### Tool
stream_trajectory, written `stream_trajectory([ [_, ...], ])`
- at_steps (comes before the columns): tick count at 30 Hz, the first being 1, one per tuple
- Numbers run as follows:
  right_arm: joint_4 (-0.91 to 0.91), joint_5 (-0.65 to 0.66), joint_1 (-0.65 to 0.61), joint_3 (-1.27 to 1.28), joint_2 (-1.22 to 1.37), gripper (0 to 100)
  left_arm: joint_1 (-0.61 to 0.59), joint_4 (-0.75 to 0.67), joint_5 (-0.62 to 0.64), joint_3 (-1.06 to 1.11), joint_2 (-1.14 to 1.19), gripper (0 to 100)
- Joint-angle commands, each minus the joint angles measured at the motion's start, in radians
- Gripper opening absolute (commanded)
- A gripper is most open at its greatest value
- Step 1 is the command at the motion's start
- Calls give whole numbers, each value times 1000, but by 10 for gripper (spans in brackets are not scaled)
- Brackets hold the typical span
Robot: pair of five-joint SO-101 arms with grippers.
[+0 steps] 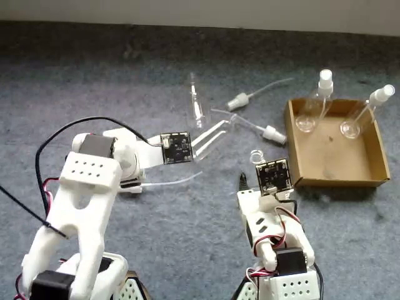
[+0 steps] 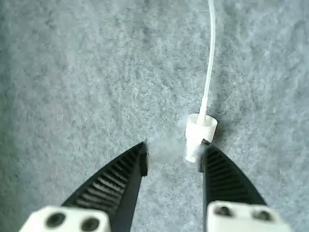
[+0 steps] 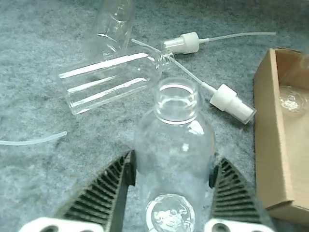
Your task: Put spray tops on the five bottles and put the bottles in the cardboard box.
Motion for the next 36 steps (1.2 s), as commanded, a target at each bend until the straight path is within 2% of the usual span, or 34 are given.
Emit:
stream_trajectory([
  [1, -19, -3, 10, 90, -4, 166, 35, 98, 356, -48, -170, 150],
  [4, -19, -3, 10, 90, -4, 166, 31, 199, 462, -47, -257, 148],
  [12, -19, -2, 10, 90, -4, 166, 27, 385, 477, -53, -489, 147],
  [16, -19, -2, 10, 90, -4, 166, 25, 428, 606, -47, -581, 147],
  [21, -19, -2, 10, 90, -4, 166, 31, 428, 881, -53, -584, 150],
  [25, -19, 0, 10, 90, -4, 166, 33, 423, 988, -53, -585, 151],
  [32, -19, 0, 10, 90, -4, 166, 30, 325, 1166, -54, -584, 151],
  [36, -19, 0, 10, 90, -4, 166, 27, 308, 1376, -54, -582, 151],
])
